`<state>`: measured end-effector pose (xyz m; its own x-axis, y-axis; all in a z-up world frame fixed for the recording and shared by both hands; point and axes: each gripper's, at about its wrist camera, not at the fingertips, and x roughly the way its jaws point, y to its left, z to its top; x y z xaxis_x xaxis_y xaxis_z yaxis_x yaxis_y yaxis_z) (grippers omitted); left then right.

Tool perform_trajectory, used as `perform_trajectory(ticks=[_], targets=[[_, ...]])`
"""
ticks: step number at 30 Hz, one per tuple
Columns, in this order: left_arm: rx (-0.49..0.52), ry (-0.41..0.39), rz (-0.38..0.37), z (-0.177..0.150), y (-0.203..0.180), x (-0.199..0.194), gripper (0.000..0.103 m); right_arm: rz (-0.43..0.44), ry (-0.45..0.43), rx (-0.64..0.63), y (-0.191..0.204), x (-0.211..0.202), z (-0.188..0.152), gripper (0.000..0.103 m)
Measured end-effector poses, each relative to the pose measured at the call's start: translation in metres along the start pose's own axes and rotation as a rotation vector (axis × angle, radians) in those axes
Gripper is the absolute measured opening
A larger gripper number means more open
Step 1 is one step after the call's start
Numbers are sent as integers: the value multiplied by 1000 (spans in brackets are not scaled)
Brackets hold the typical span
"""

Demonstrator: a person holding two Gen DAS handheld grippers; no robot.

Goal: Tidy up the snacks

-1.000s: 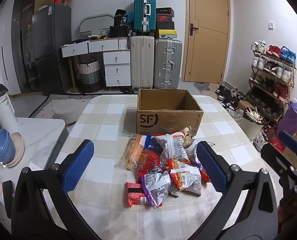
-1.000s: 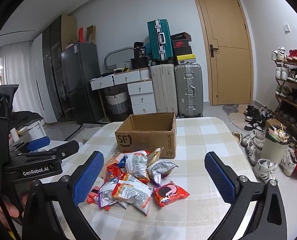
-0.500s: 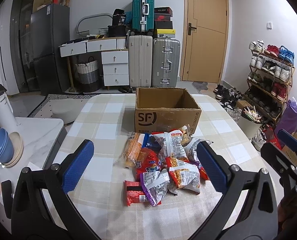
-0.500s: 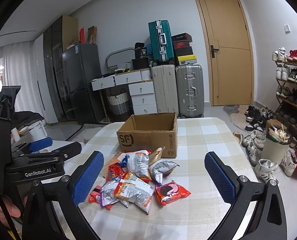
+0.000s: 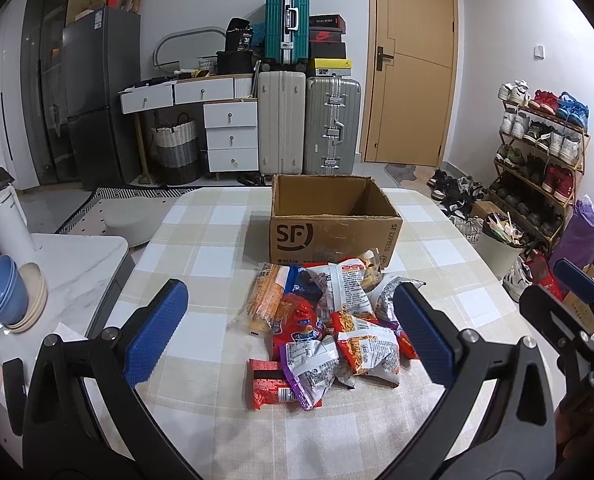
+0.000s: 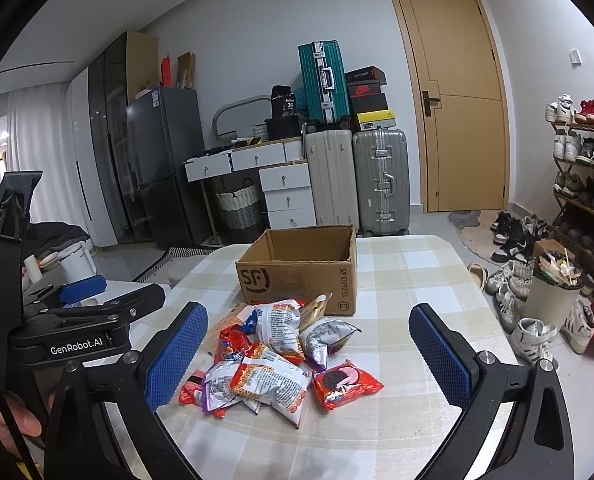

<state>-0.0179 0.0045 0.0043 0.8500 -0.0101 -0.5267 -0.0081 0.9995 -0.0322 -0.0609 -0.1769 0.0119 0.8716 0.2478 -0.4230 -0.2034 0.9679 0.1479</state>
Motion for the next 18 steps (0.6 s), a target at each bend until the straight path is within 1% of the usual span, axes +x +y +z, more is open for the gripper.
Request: perform_trajectory(ticks=[10, 18], targets=[[-3, 4, 0, -3, 1, -1, 103, 7, -2, 5, 2, 0, -3, 103], [-23, 23, -3, -8, 10, 7, 103, 7, 4, 12, 1, 1, -5, 103]])
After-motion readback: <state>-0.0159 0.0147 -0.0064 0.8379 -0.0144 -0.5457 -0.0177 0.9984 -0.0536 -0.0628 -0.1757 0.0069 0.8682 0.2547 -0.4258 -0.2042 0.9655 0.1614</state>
